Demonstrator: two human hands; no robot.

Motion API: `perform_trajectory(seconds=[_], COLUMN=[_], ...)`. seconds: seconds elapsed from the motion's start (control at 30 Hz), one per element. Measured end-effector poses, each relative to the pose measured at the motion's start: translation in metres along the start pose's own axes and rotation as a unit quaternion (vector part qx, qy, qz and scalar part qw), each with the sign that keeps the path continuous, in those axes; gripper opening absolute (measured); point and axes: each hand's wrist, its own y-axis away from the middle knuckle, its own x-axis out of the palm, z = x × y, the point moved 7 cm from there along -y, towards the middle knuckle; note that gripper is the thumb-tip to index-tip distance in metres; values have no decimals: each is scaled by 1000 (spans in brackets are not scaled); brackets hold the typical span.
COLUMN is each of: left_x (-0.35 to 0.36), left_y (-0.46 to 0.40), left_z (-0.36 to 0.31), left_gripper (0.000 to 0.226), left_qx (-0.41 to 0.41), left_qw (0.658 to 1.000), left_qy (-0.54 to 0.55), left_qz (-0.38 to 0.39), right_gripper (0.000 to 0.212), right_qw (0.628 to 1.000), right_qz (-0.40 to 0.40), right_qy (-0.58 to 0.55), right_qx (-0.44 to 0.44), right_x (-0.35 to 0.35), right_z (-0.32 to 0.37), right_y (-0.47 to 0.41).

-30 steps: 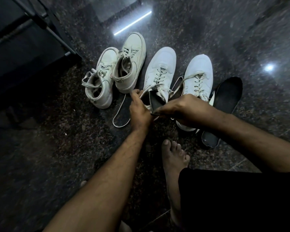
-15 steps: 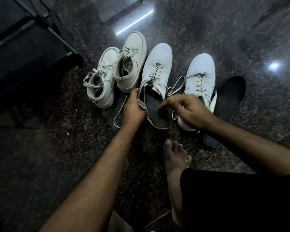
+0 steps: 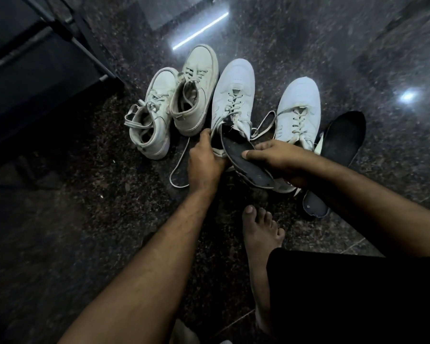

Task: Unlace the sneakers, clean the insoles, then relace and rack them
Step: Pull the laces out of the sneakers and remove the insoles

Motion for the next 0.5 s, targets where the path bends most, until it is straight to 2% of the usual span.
perform_trajectory(seconds=[0.07, 0.13, 0.3, 0.37, 0.5], left_x=[0, 0, -1, -1, 2], left_y=[0, -1, -6, -7, -3], left_z=[1, 2, 6, 9, 19], left_gripper=[68, 58, 41, 45, 61], left_qx=[-4, -12, -14, -14, -30], left_qw=[1000, 1000, 999, 999, 997], left_qy=[4, -8, -24, -12, 32], left_qz=[0, 4, 19, 38, 59], right_gripper=[26, 26, 26, 24, 33], right_qw=[998, 993, 993, 994, 992], right_qz=[20, 41, -4, -10, -19], right_qy=[-54, -110, -101, -80, -70], right_qx=[3, 1, -58, -75, -104], right_x=[1, 5, 8, 11, 11], right_z=[1, 0, -9, -16, -28], right_y=[14, 26, 40, 46, 58])
